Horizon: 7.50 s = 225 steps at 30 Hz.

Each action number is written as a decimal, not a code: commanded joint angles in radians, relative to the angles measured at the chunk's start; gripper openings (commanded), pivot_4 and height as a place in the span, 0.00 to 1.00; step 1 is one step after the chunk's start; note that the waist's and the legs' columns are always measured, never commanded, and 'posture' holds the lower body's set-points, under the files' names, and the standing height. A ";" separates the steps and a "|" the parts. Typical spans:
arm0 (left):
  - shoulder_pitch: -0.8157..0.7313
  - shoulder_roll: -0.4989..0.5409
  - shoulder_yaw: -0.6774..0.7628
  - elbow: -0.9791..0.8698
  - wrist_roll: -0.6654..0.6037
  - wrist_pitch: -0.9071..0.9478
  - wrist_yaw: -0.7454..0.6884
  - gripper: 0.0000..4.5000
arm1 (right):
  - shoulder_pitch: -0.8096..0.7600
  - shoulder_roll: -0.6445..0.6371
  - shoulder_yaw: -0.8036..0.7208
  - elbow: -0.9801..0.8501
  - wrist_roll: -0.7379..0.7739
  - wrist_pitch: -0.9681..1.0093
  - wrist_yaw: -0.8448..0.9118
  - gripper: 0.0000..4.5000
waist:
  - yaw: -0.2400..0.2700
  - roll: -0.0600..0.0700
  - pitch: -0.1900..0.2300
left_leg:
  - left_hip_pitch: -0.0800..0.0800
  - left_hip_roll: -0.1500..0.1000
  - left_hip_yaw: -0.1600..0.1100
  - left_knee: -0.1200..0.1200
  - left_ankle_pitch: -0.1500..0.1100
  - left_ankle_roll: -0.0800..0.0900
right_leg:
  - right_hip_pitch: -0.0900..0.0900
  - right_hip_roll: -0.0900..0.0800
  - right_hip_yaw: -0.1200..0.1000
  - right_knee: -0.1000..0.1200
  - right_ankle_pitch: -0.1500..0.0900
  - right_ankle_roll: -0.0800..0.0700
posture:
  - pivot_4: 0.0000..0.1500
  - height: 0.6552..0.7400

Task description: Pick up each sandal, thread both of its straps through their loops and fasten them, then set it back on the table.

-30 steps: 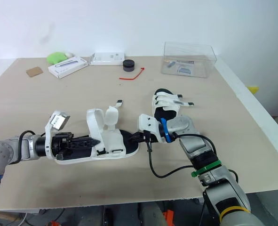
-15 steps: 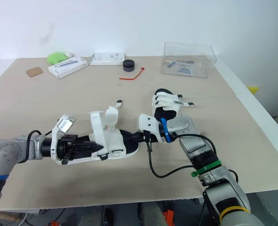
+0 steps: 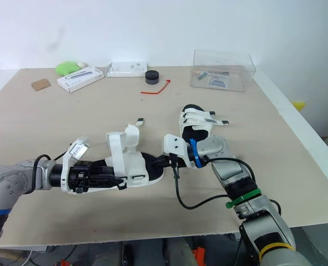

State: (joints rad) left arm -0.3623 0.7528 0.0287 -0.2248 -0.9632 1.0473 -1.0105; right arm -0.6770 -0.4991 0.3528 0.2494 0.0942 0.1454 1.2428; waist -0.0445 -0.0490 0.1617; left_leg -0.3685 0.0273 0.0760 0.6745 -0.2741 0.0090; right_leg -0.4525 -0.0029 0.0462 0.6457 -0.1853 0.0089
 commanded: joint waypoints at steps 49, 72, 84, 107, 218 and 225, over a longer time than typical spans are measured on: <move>0.186 0.288 0.229 -0.233 -0.071 0.066 -0.088 0.45 | 0.010 -0.009 0.021 0.024 -0.034 -0.023 0.021 0.00 | -0.002 -0.002 0.001 | -0.001 0.000 -0.001 -0.002 -0.001 -0.001 | -0.001 0.000 0.000 0.000 -0.003 0.000 | 1.00 1.00; 0.309 -0.049 0.000 -0.255 0.163 -0.177 0.192 0.45 | 0.001 -0.003 0.016 0.035 -0.045 -0.030 0.027 0.00 | 0.000 -0.005 0.000 | 0.001 0.001 -0.001 -0.002 0.000 -0.002 | 0.000 0.000 0.000 0.000 -0.002 -0.004 | 1.00 1.00; 0.267 -0.024 0.004 -0.178 0.246 -0.252 0.143 0.45 | -0.004 0.003 0.019 0.040 -0.050 -0.036 0.026 0.00 | 0.000 -0.005 0.000 | 0.002 0.001 0.000 -0.002 0.000 -0.002 | 0.000 0.000 0.000 0.000 -0.002 -0.004 | 1.00 1.00; 0.329 0.036 0.112 -0.252 0.194 -0.236 0.142 0.45 | -0.004 0.007 0.025 0.046 -0.052 -0.038 0.031 0.00 | 0.000 -0.005 0.000 | 0.001 0.002 0.000 -0.002 0.000 -0.002 | 0.000 0.000 -0.001 0.000 -0.003 -0.005 | 1.00 1.00; -0.092 -0.125 -0.048 0.203 0.207 -0.392 0.048 0.01 | 0.003 -0.049 0.021 0.049 -0.071 -0.068 0.023 0.00 | 0.002 -0.002 0.001 | 0.001 0.000 0.001 0.000 0.001 0.001 | 0.001 0.000 0.000 -0.001 0.002 0.001 | 1.00 1.00; -0.111 -0.172 -0.011 0.236 0.211 -0.371 0.068 0.14 | 0.012 -0.060 0.019 0.034 -0.069 -0.061 0.019 0.00 | 0.003 -0.002 0.001 | 0.001 -0.001 0.001 0.000 0.001 0.001 | 0.002 -0.002 0.000 -0.001 0.003 0.003 | 1.00 1.00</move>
State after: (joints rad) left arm -0.4518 0.5828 -0.0200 0.0114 -0.7533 0.6761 -0.9556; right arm -0.6862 -0.5265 0.3649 0.2673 0.0624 0.0654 1.2593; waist -0.0418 -0.0509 0.1623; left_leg -0.3679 0.0261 0.0769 0.6750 -0.2734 0.0100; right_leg -0.4509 -0.0047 0.0462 0.6449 -0.1826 0.0117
